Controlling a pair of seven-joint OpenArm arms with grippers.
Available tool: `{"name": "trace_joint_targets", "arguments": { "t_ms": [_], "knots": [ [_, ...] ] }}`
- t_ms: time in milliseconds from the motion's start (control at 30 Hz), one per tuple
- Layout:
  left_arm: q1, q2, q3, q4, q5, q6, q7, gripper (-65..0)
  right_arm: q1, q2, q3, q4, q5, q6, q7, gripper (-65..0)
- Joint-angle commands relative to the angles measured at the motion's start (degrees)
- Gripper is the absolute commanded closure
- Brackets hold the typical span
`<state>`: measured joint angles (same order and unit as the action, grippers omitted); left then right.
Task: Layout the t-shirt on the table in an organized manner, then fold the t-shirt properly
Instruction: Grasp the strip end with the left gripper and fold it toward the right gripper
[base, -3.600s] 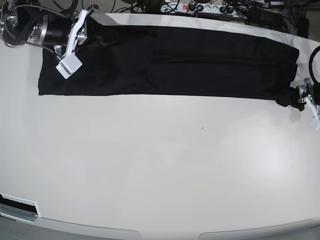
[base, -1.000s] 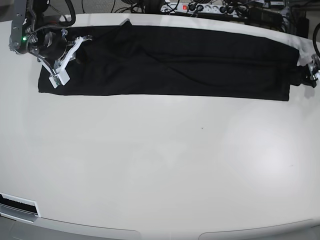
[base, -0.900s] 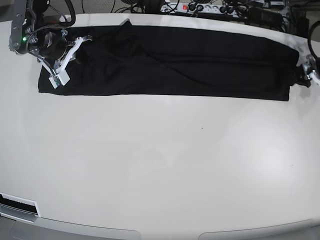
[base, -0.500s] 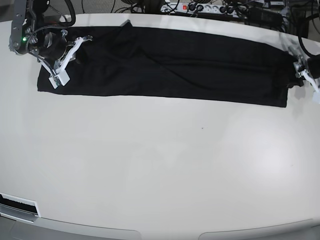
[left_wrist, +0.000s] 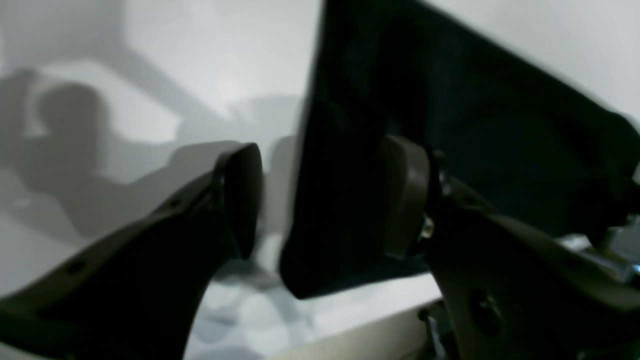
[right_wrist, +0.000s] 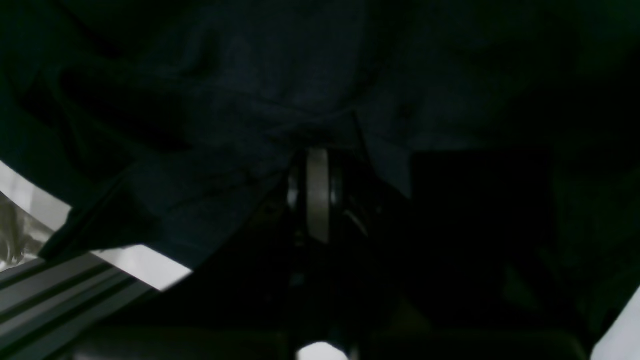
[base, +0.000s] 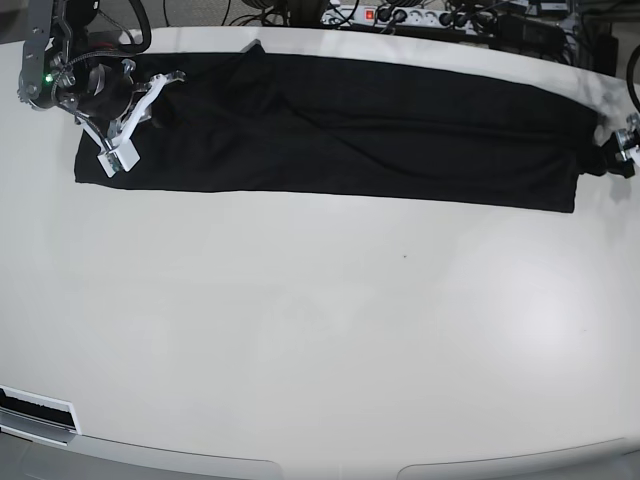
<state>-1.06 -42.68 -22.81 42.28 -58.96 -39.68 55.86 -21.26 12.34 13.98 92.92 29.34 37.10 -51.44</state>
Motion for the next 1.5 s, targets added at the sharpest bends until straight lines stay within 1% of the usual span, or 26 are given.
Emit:
{"name": "trace_joint_targets", "arguments": {
  "t_ms": [0,67,267,367,433,500,567,600,667,700,800,867,933,1100,1200,1267,1333,1400,1433,1467],
  "knots": [
    [-0.5,-1.4,-0.2,0.6,0.8,-0.3,-2.3,-37.3,0.1,0.5,0.2,0.8,0.8,0.2,0.7,0.0],
    [-0.5,-0.2,-0.2,0.6,3.7,-0.3,-4.0,-37.3,0.1,0.5,0.2,0.8,0.8,0.2,0.7,0.0],
    [-0.5,4.7,-0.2,0.6,6.9,-0.3,-3.6,-37.3,0.1,0.5,0.2,0.8,0.8,0.2,0.6,0.0],
    [-0.3,6.2,0.3,0.6,6.1,-0.3,-1.3,-37.3,0.1,0.5,0.2,0.8,0.8,0.2,0.3,0.0],
    [-0.4,6.4,0.7,0.6,3.1,-0.3,1.6,-35.9,0.2,0.5,0.2,0.8,0.8,0.2,0.4,0.0],
    [-0.4,6.5,0.7,0.6,-1.5,-0.3,4.8,-29.8,0.1,0.5,0.2,0.8,0.8,0.2,0.3,0.0],
    [-0.4,6.4,0.7,0.9,-5.1,-0.3,7.7,-20.2,0.1,0.5,0.2,0.8,0.8,0.2,0.2,0.0],
    [-0.4,6.4,0.7,1.1,-6.1,-0.3,8.8,-13.7,0.2,0.5,0.2,0.8,0.8,0.2,0.2,0.0],
    [-0.4,6.3,0.7,1.7,-6.4,-0.3,9.1,-1.6,0.2,0.5,0.2,0.8,0.9,0.2,0.2,0.0],
    [-0.4,6.1,0.7,2.0,-6.5,-0.3,8.9,0.0,0.2,0.5,0.2,0.8,0.9,0.2,0.2,0.0],
    [-0.6,4.8,0.7,3.0,-6.5,-0.3,7.5,0.0,0.2,0.5,0.2,0.8,0.9,0.3,0.2,0.0],
    [-0.5,3.5,0.7,4.1,-6.5,-0.3,6.2,0.0,0.2,0.6,0.2,0.8,2.0,1.6,0.2,0.0],
    [-0.6,2.2,0.6,5.2,-6.5,-0.3,5.7,0.0,0.1,0.7,0.2,0.8,4.4,2.8,0.2,0.0],
    [-0.5,-0.6,0.6,7.0,-6.5,-0.3,5.7,0.0,0.2,0.8,0.2,0.8,8.3,2.9,0.0,0.0],
    [-0.5,-1.4,0.6,8.2,-6.8,-0.3,6.6,0.0,0.2,0.8,0.2,0.8,8.3,2.9,0.0,0.0],
    [-0.5,-1.4,0.6,9.8,-10.6,-0.3,10.9,0.0,0.2,0.8,0.2,0.8,8.2,2.9,0.0,0.0],
    [-0.4,-1.1,0.6,12.1,-16.8,-0.3,17.0,0.0,0.2,0.9,0.2,0.8,8.2,2.9,0.0,0.0],
    [-0.2,-0.6,0.6,14.8,-22.9,-0.3,21.7,0.0,0.2,0.8,0.2,0.8,8.2,2.9,0.0,0.0],
    [0.1,-0.3,0.6,16.3,-25.2,-0.3,23.0,0.0,0.2,0.8,0.2,0.8,8.2,2.9,0.0,0.0],
    [0.6,0.2,0.6,17.7,-26.0,-0.3,23.7,0.0,0.2,0.8,0.2,0.8,8.2,2.9,0.0,0.0]
  ]
}}
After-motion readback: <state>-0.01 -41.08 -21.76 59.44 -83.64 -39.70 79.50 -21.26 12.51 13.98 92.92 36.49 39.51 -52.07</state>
